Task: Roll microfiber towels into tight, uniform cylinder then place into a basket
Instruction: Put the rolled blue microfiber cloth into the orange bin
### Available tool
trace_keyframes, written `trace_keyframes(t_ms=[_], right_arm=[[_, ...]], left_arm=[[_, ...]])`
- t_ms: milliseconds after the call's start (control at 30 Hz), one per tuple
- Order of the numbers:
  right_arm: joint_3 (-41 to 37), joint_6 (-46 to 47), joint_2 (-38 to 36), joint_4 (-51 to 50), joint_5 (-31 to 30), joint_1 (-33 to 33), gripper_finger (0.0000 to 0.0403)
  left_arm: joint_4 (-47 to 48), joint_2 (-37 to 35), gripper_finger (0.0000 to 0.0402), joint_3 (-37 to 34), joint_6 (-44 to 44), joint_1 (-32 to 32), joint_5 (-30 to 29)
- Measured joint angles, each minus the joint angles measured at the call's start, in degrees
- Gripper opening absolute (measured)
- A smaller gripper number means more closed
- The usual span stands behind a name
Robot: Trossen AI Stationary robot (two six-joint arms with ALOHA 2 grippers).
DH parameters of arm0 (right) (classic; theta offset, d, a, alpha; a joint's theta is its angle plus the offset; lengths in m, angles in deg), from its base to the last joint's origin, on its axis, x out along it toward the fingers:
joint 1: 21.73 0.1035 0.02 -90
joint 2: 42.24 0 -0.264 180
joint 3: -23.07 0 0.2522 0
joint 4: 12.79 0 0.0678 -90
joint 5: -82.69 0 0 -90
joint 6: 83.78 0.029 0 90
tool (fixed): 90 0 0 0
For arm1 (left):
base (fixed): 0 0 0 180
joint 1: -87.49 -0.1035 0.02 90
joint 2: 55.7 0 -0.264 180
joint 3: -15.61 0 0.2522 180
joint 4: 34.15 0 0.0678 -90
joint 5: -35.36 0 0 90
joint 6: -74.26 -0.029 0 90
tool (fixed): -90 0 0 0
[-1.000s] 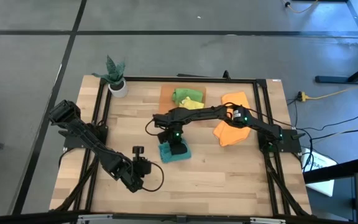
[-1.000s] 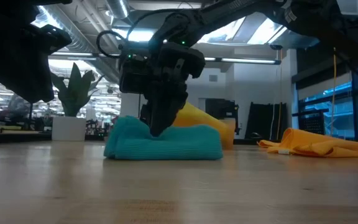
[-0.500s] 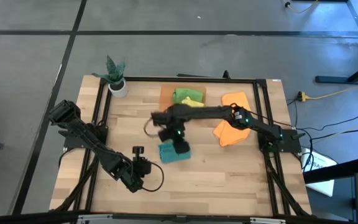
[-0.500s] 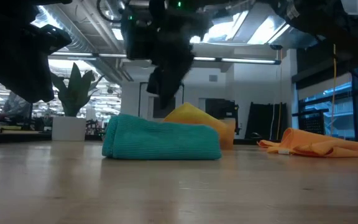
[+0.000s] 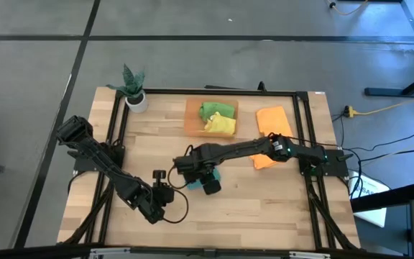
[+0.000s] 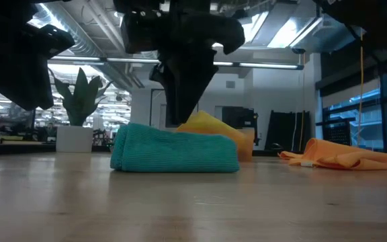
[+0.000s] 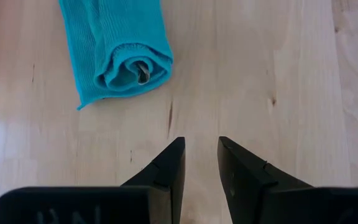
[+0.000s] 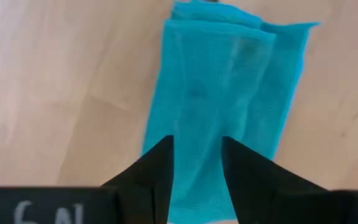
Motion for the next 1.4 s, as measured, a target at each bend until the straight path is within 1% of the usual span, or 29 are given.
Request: trace_keyframes(t_ms=[167,267,400,633,767,867,1133,1400], right_arm=[[0.0,-0.3,0.0,1.1,-0.3,0.0,0.0134],[0.0,-0.3,0.0,1.2,-0.3,0.0,0.0144],[0.0,-0.2,0.0,1.6,-0.3,0.0,0.0172],[0.0,0.0,0.1,2.3,-0.3,0.0,0.024],[0.0,2.8,0.6,5.3,-0.2,-0.1,0.0263],[0.0,2.8,1.8,6.1,-0.2,-0.1,0.0268],[0.0,2.6,6.9,6.9,-0.7,-0.2,0.0265],[0.2,2.8,8.1,6.9,-0.5,-0.7,0.026]], left_arm=[[0.0,0.0,0.0086,0.0,0.0,0.1,0.0],[0.0,0.0,0.0086,0.0,0.0,0.1,0.0],[0.0,0.0,0.0086,0.0,0.0,0.1,0.0],[0.0,0.0,0.0086,0.0,0.1,0.1,0.0],[0.0,0.0,0.0086,0.0,0.2,0.1,0.0],[0.0,0.0,0.0086,0.0,0.2,0.1,0.0],[0.1,0.0,0.0086,0.0,0.2,0.1,0.3],[0.1,0.0,0.0086,0.0,0.5,0.1,0.2]])
